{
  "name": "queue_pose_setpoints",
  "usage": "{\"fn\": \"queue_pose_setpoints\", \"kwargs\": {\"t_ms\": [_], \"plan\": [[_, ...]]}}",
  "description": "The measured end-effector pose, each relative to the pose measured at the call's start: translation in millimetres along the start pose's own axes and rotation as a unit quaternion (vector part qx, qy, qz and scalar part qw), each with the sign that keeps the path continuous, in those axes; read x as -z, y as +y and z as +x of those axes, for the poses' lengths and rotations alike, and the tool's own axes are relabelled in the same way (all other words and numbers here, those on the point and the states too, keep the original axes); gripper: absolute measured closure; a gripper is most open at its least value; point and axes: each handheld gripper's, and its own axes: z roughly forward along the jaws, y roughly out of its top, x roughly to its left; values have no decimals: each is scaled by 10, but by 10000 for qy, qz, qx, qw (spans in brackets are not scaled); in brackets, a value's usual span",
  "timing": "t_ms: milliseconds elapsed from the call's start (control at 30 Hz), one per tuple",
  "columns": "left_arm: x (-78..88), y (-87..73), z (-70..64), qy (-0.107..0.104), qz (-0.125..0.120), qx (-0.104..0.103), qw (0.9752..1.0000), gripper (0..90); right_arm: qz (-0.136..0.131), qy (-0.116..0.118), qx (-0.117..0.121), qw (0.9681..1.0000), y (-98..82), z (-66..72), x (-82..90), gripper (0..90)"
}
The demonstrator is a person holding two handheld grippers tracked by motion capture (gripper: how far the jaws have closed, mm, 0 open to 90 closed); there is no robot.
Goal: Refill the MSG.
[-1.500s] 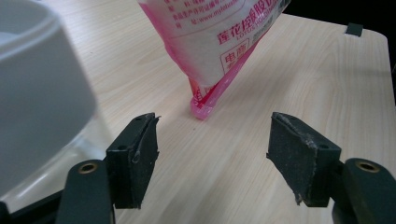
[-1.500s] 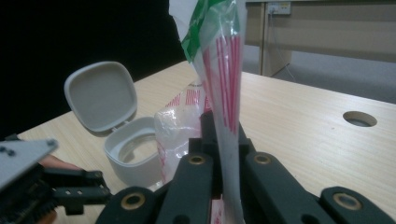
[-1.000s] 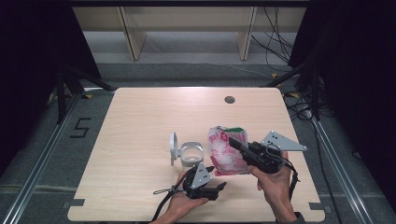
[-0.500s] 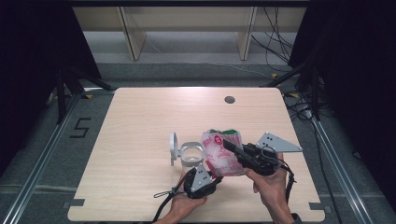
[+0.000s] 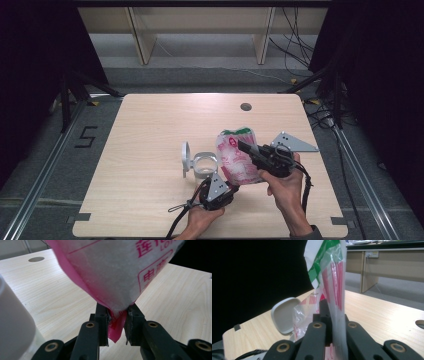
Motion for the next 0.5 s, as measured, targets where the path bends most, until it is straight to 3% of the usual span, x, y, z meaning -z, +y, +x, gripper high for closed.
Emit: {"fn": "queue_pose_setpoints", "kwargs": {"t_ms": [33, 133, 267, 333, 433, 500], "plan": [[-24, -16, -34, 82, -16, 176, 9998, 748, 85, -28, 37, 10000, 5, -15, -36, 900], [-33, -25, -55, 103, -46, 251, 9996, 749, 102, -53, 113, 9999, 9, -23, -75, 900], [-22, -6, -89, 116, -110, 364, 9992, 749, 96, -3, 41, 9999, 45, 17, -112, 900], [-21, 8, -95, 25, -149, 358, 9992, 749, 82, 24, 49, 10000, 49, 21, -123, 900], [4, 31, -147, 143, -157, 312, 9993, 750, 49, 66, 57, 9999, 80, 31, -154, 900], [-24, 44, -171, 97, -325, 278, 9990, 751, -1, 54, 46, 10000, 104, 35, -165, 900]]}}
